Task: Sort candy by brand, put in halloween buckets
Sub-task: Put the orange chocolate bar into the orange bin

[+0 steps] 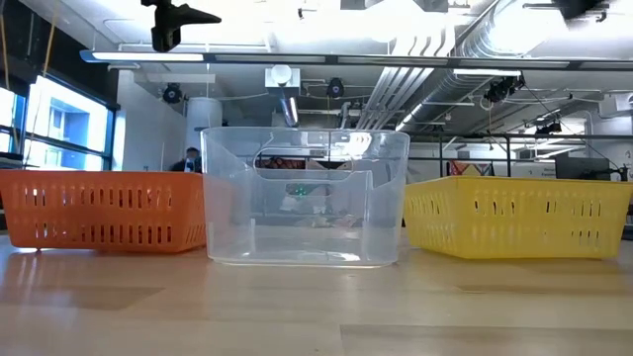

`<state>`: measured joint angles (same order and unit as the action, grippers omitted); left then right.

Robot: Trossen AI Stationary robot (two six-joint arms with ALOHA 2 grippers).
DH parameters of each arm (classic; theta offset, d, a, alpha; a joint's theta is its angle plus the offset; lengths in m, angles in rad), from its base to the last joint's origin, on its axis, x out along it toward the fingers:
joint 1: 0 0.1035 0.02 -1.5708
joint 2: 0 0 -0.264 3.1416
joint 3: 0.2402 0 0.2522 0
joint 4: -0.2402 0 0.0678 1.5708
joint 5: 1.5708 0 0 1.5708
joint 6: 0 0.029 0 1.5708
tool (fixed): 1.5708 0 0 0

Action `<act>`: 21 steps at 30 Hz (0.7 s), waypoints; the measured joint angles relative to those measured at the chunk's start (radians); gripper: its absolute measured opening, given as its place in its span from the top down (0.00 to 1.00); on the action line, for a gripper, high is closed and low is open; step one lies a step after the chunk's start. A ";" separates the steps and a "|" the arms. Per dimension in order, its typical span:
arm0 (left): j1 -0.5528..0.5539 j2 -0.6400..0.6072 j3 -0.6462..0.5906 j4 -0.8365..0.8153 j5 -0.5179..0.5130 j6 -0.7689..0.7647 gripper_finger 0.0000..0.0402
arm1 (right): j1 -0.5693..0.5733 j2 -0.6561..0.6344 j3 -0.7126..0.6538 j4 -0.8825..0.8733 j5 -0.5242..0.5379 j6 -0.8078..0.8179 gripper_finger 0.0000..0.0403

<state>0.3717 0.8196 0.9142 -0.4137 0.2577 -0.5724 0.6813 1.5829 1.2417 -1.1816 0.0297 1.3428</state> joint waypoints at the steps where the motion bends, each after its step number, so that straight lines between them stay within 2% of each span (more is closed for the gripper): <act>1: 0.000 0.000 0.000 0.000 0.000 0.000 0.62 | -0.002 -0.012 0.036 -0.030 0.046 -0.001 1.00; 5: -0.001 0.000 0.000 0.000 0.014 0.028 0.62 | -0.045 -0.031 0.146 0.029 0.259 -0.108 1.00; 7: -0.002 0.000 0.000 0.000 0.058 0.048 0.62 | -0.092 -0.023 0.162 0.126 0.313 -0.225 1.00; 11: -0.038 0.000 0.000 -0.004 0.146 0.112 0.62 | -0.208 0.030 0.149 0.419 0.282 -0.521 1.00; 16: -0.140 -0.001 0.000 -0.017 0.156 0.126 0.62 | -0.346 0.160 0.142 0.765 0.211 -0.826 1.00; 21: -0.247 -0.007 0.000 -0.016 0.105 0.075 0.62 | -0.457 0.320 0.145 1.173 0.071 -0.947 1.00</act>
<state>0.1251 0.8129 0.9142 -0.4298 0.3626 -0.4973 0.2243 1.9033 1.3870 -0.0087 0.1005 0.3959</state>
